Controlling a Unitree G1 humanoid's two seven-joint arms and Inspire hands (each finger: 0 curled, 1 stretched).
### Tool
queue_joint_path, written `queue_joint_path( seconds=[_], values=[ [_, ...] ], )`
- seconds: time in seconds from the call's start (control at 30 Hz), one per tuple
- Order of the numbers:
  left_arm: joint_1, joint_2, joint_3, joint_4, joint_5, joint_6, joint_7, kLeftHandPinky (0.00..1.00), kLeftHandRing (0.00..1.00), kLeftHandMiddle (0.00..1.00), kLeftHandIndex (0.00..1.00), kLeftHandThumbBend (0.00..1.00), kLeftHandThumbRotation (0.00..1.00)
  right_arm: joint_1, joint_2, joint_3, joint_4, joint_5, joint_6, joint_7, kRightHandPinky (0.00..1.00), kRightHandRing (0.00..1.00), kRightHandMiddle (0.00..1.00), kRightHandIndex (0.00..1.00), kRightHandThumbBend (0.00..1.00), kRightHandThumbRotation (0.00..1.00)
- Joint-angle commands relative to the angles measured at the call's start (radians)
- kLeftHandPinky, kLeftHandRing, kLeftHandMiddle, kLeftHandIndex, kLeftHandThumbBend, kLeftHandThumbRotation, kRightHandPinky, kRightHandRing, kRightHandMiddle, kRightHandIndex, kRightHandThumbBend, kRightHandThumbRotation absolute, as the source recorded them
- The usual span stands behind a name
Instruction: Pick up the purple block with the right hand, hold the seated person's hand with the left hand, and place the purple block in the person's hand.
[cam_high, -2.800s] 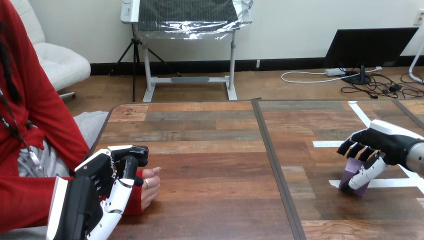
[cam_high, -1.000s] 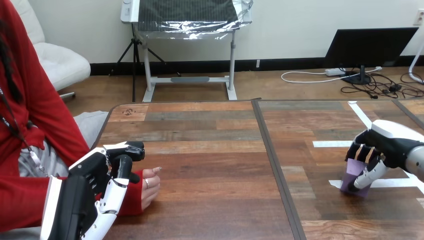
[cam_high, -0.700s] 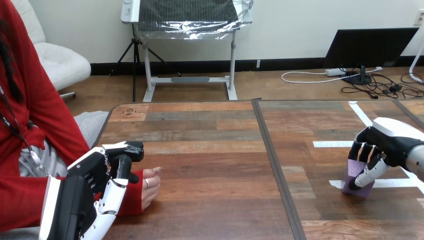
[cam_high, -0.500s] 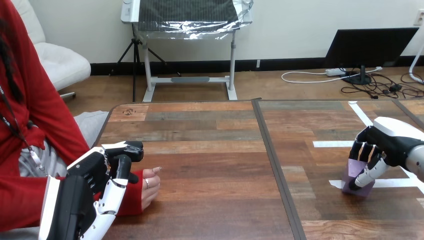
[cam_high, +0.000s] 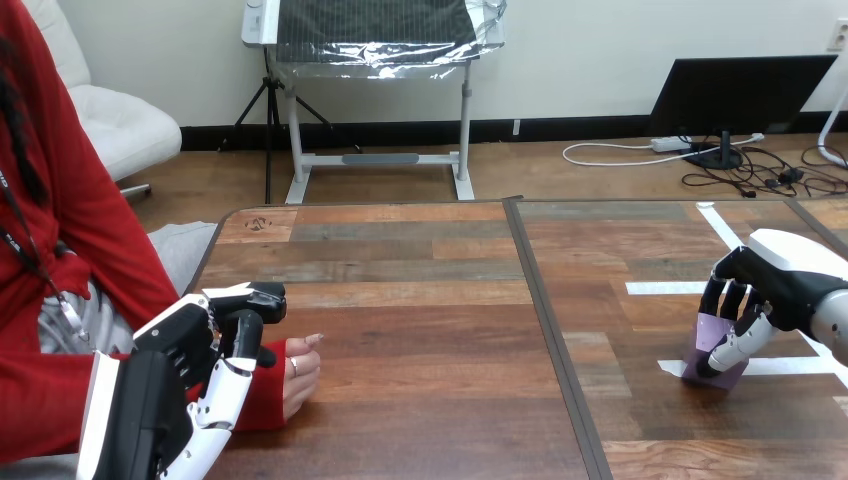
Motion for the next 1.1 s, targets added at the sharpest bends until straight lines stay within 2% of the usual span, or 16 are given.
queue_joint_path(
  seconds=[0.0,0.07,0.17,0.27,0.47,0.57,0.6,0.67,0.7,0.77,0.8,0.83,0.9,1.07],
  values=[
    [-0.033,-0.019,0.016,-0.006,0.015,-0.016,0.010,0.49,0.66,0.69,0.55,0.27,0.63,-0.020,0.021,-0.008,-0.008,0.012,-0.013,-0.038,0.42,0.45,0.48,0.48,0.81,0.00],
    [-0.034,-0.018,0.015,-0.005,0.016,-0.019,0.010,0.49,0.66,0.69,0.55,0.26,0.63,-0.020,0.020,-0.004,-0.009,0.008,-0.019,-0.044,0.41,0.45,0.48,0.47,0.82,0.00],
    [-0.037,-0.018,0.018,0.003,0.024,-0.029,0.013,0.48,0.66,0.69,0.55,0.24,0.62,-0.023,0.023,-0.015,-0.007,0.022,-0.001,-0.020,0.42,0.45,0.48,0.47,0.82,0.00],
    [-0.038,-0.015,0.024,0.004,0.041,-0.028,0.019,0.48,0.66,0.68,0.55,0.23,0.60,-0.021,0.019,-0.005,-0.009,0.010,-0.022,-0.040,0.42,0.45,0.48,0.47,0.83,0.00],
    [-0.029,-0.004,0.037,-0.021,0.124,-0.002,0.044,0.51,0.67,0.68,0.55,0.27,0.58,-0.023,0.019,-0.007,-0.009,0.013,-0.019,-0.032,0.42,0.45,0.48,0.47,0.83,0.00],
    [-0.025,0.004,0.059,-0.029,0.202,0.006,0.071,0.54,0.67,0.68,0.56,0.31,0.52,-0.019,0.015,-0.010,-0.010,0.016,-0.043,-0.041,0.42,0.45,0.48,0.47,0.84,0.00],
    [-0.018,0.009,0.070,-0.045,0.243,0.027,0.079,0.55,0.67,0.68,0.56,0.32,0.51,-0.019,0.016,-0.014,-0.010,0.020,-0.041,-0.040,0.42,0.45,0.48,0.47,0.84,0.00],
    [-0.010,0.013,0.081,-0.064,0.287,0.054,0.087,0.56,0.67,0.68,0.58,0.40,0.50,-0.019,0.018,-0.019,-0.010,0.025,-0.036,-0.039,0.41,0.44,0.48,0.46,0.84,0.00],
    [-0.005,0.024,0.097,-0.087,0.355,0.069,0.098,0.57,0.67,0.68,0.59,0.43,0.50,-0.020,0.019,-0.022,-0.011,0.029,-0.032,-0.037,0.41,0.44,0.48,0.46,0.84,0.00],
    [-0.002,0.035,0.114,-0.113,0.434,0.084,0.112,0.57,0.67,0.68,0.60,0.49,0.48,-0.021,0.021,-0.026,-0.013,0.034,-0.027,-0.034,0.42,0.45,0.48,0.46,0.85,0.00],
    [0.010,0.037,0.129,-0.146,0.504,0.123,0.117,0.57,0.67,0.68,0.61,0.52,0.47,-0.020,0.021,-0.029,-0.014,0.037,-0.035,-0.036,0.42,0.45,0.48,0.46,0.85,0.00],
    [0.018,0.036,0.138,-0.168,0.547,0.151,0.119,0.57,0.66,0.69,0.63,0.60,0.46,-0.020,0.021,-0.030,-0.015,0.038,-0.043,-0.037,0.43,0.46,0.48,0.46,0.85,0.00],
    [0.033,0.032,0.152,-0.213,0.620,0.200,0.115,0.57,0.66,0.70,0.65,0.66,0.46,-0.019,0.020,-0.027,-0.018,0.035,-0.052,-0.047,0.44,0.46,0.48,0.46,0.85,0.00],
    [0.047,0.022,0.171,-0.279,0.734,0.264,0.122,0.63,0.69,0.72,0.69,0.81,0.39,-0.022,0.022,-0.026,-0.024,0.033,-0.052,-0.052,0.47,0.47,0.48,0.46,0.86,0.00]
  ],
)
